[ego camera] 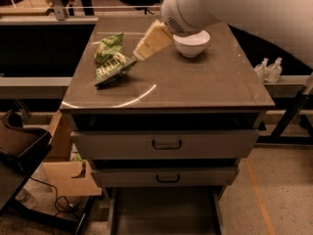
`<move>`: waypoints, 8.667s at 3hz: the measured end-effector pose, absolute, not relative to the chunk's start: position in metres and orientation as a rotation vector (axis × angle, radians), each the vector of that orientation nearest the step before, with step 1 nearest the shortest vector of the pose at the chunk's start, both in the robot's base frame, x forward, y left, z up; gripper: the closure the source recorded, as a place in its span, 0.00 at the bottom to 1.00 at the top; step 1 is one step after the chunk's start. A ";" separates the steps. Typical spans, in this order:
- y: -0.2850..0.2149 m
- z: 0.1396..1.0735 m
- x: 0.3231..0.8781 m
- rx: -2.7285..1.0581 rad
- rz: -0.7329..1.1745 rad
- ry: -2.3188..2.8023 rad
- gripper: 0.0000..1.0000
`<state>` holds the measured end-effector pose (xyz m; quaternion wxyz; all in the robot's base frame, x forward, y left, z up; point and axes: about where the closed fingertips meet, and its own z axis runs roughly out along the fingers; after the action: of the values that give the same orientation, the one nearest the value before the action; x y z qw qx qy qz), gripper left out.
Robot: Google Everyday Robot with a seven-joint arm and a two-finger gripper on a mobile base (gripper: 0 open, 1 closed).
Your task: Place green jalapeno chip bag into bottom drawer
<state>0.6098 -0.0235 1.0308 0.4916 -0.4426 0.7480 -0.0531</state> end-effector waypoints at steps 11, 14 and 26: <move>0.163 0.852 0.713 -1.268 0.363 1.815 1.00; 0.099 0.931 0.654 -1.317 0.339 1.788 1.00; -0.235 0.494 0.401 -0.614 0.914 2.414 1.00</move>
Offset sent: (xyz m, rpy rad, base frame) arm 0.1031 0.1273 -0.0478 0.0783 0.0294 0.2269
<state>0.4014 -0.2349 0.4945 0.2418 -0.2244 0.8829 0.3342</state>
